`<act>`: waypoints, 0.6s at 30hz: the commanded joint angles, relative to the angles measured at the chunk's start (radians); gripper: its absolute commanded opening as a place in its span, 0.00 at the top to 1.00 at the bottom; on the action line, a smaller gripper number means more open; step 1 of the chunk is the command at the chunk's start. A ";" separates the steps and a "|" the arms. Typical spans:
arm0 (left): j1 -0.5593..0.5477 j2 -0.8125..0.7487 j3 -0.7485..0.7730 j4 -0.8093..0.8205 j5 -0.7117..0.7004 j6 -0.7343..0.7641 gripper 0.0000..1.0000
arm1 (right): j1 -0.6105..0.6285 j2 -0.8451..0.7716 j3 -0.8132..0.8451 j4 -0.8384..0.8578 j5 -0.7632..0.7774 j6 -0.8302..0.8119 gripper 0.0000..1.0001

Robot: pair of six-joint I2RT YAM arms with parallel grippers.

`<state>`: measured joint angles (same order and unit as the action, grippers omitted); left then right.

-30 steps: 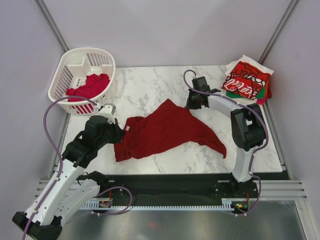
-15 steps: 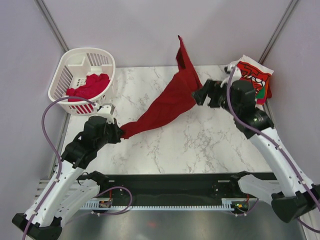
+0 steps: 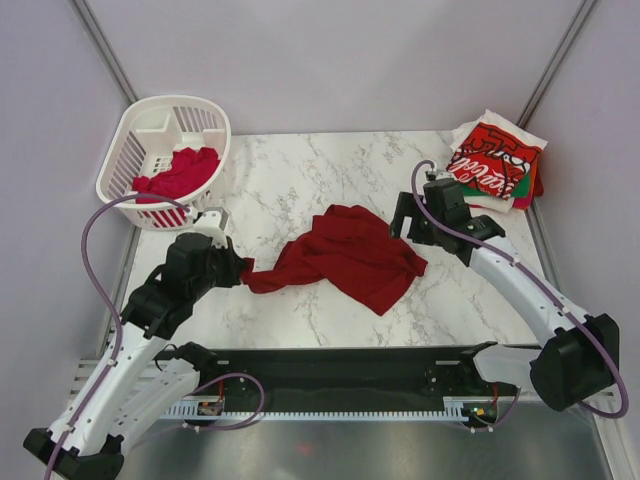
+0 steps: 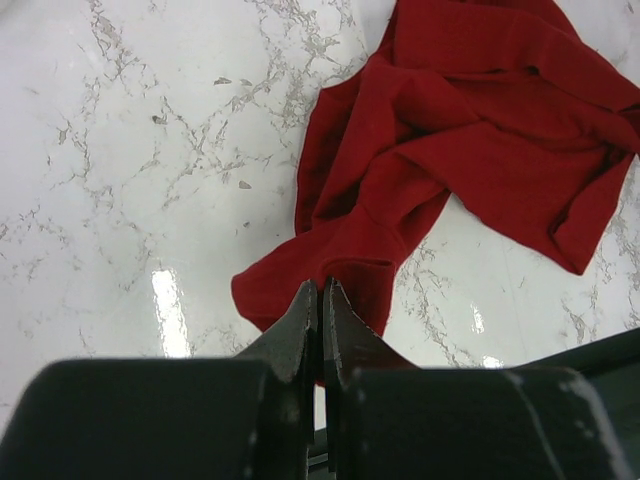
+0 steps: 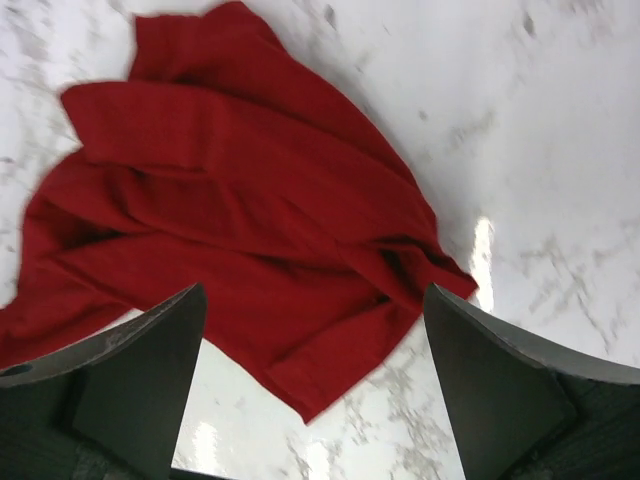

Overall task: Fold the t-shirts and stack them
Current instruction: Flatten the tshirt out

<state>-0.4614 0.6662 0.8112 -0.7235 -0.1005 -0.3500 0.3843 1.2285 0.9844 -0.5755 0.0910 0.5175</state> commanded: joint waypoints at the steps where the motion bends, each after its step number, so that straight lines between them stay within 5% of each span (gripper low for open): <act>1: 0.001 -0.014 -0.007 0.035 -0.019 0.028 0.98 | 0.027 0.041 0.074 0.121 -0.089 -0.028 0.04; 5: 0.001 -0.002 -0.004 0.035 -0.018 0.028 0.98 | 0.117 0.112 0.094 0.124 -0.097 -0.047 0.04; 12: 0.001 -0.007 -0.007 0.035 -0.019 0.028 0.98 | 0.212 0.135 0.044 -0.018 0.104 0.070 0.09; 18: 0.001 -0.001 -0.004 0.036 -0.016 0.028 0.98 | 0.263 0.132 -0.067 -0.052 0.038 0.116 0.27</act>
<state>-0.4614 0.6651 0.8112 -0.7235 -0.1028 -0.3500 0.6239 1.3617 0.9558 -0.5865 0.1253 0.5884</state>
